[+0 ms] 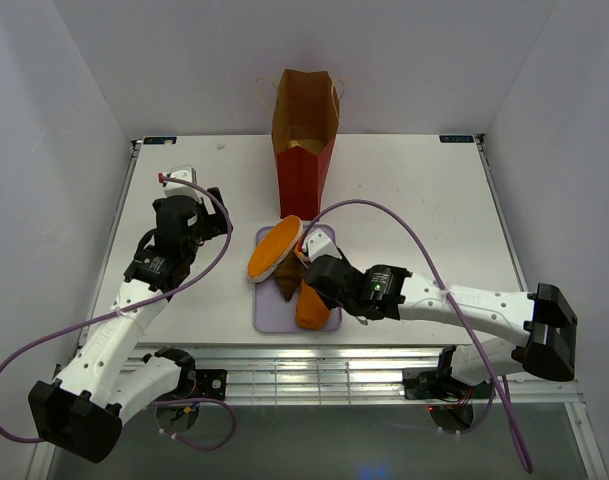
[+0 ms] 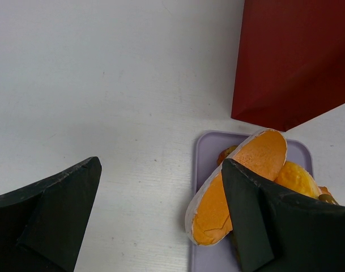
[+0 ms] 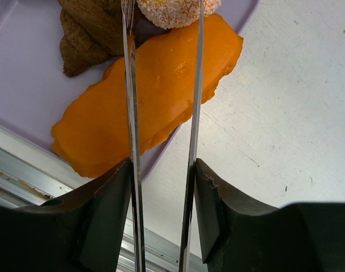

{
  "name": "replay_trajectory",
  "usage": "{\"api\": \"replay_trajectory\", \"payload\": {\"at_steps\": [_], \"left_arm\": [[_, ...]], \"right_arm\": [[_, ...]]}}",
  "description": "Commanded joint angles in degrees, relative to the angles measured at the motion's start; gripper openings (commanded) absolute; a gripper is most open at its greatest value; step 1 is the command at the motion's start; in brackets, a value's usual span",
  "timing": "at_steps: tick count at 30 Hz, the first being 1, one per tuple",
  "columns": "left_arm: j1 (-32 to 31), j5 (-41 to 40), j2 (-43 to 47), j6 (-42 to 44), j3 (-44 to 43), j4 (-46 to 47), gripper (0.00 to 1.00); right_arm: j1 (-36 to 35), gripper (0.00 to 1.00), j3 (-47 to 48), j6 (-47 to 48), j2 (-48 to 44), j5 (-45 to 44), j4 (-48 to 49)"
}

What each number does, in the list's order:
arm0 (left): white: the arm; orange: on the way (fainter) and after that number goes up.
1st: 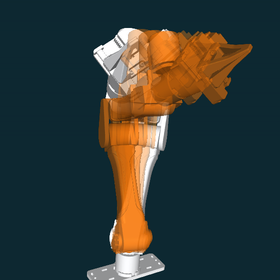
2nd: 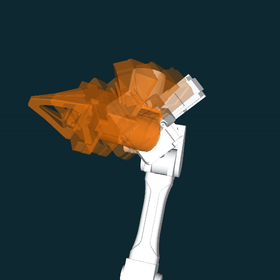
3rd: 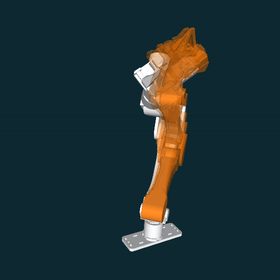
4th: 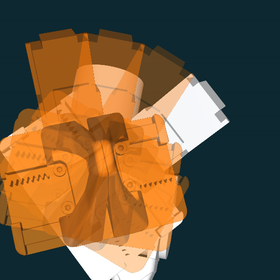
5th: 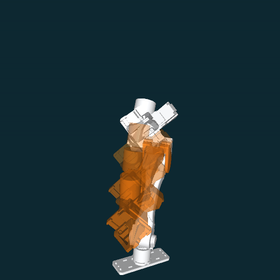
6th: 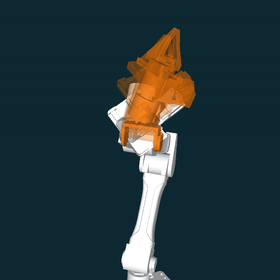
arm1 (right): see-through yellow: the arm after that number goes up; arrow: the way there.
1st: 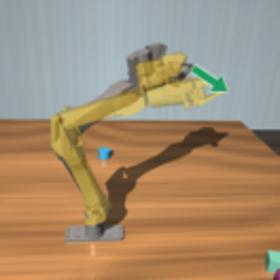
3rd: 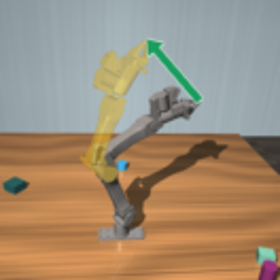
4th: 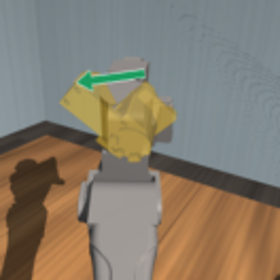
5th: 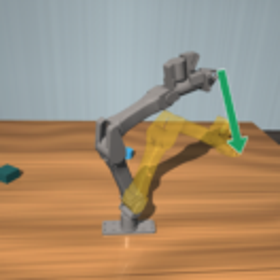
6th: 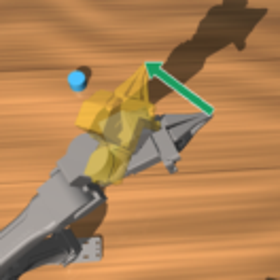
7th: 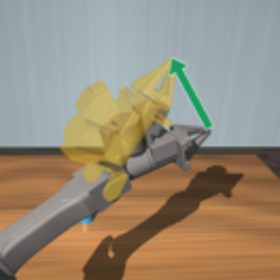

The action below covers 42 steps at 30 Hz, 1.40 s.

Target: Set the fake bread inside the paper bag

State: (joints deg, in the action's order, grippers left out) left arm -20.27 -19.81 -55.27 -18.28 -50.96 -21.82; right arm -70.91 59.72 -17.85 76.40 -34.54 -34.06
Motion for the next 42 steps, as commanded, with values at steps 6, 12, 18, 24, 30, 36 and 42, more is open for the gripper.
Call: {"api": "replay_trajectory", "payload": {"at_steps": [6, 12, 18, 24, 30, 36, 42], "left_arm": [[-0.2, 1.0, 1.6, 0.2, 0.2, 1.2, 0.98], [-0.2, 1.1, 1.6, 0.3, 0.2, 1.1, 0.98], [-0.2, 0.9, 1.6, 0.4, 0.2, 1.1, 0.98], [-0.2, 0.8, 1.5, 0.4, 0.2, 1.2, 0.98], [-0.2, 1.2, 1.4, 0.4, 0.2, 1.2, 0.98], [-0.2, 1.1, 1.7, 0.4, 0.2, 1.3, 0.98], [-0.2, 1.1, 1.8, 0.4, 0.2, 1.2, 0.98]], "right_arm": [[-0.3, 0.44, 3.1, -1.1, -1.5, -3.3, -0.5], [-0.1, 0.36, 2.7, -1.1, -4.2, -3.9, -0.5], [-0.1, 0.33, 2.3, -0.8, -6.6, -2.4, 0.7], [0.3, 0.33, 2.9, -0.1, -7.2, -2.2, 0.6], [0.9, 0.32, 4.0, 0.3, -9.5, -1.1, 0.7], [1.1, 0.32, 6.8, 1.7, -10.4, 1.1, 0.7], [2.9, 0.32, 11.8, 3.7, -9.4, 3.3, 1.5]]}}
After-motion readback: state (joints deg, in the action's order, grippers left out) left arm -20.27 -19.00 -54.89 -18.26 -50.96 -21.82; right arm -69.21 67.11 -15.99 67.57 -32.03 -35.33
